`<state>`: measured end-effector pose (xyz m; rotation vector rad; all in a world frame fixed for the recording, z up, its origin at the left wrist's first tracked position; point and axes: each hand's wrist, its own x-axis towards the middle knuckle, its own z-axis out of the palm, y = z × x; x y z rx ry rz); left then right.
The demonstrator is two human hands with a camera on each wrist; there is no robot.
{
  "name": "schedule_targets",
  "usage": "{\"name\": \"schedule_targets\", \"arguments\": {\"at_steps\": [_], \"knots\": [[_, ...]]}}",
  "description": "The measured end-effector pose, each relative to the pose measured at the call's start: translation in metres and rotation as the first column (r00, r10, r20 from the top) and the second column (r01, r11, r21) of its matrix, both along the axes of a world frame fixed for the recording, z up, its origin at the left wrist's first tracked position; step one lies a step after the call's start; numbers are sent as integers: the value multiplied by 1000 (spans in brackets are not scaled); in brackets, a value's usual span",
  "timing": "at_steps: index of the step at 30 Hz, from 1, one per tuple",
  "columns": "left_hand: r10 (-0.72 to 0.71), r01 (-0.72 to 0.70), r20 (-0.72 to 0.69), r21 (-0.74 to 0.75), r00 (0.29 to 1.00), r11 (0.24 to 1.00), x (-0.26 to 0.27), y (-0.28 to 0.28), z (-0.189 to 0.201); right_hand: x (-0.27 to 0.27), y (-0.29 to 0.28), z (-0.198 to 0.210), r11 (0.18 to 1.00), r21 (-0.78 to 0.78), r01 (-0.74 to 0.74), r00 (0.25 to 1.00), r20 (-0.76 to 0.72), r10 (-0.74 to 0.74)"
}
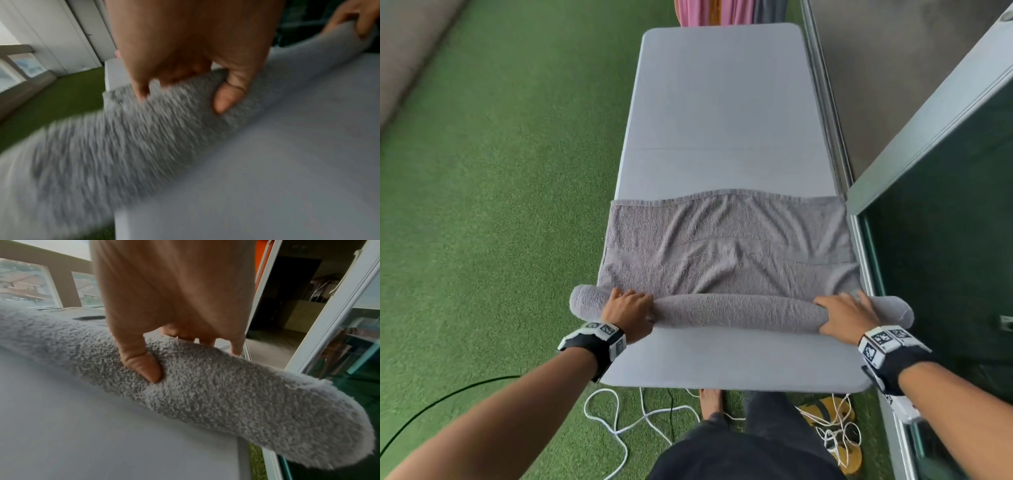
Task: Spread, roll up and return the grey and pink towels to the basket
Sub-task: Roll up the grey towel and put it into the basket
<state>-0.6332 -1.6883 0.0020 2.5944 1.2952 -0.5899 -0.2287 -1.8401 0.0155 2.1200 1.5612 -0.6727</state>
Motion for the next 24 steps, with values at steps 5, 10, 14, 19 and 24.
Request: {"name": "schedule_targets", "arguments": {"at_steps": [5,10,14,19,24], "knots": [[97,-103,109,47,989,994,2,32,7,15,24,8,967,205,154,986,-87,-139],[51,-63,174,67,983,996,-16,9,-7,9,-1,-5,994,82,75,992,-107,-66],[87,-89,126,16,988,996,-18,1,-3,9,-1,1,995,101,17,1000,-15,-15],[103,-98,60,-73,993,993,-5,47,21,32,26,15,993,30,115,985,-133,-110],[142,-139,89,-36,986,990,-17,40,2,28,12,12,988,56,146,980,-147,-137]]}}
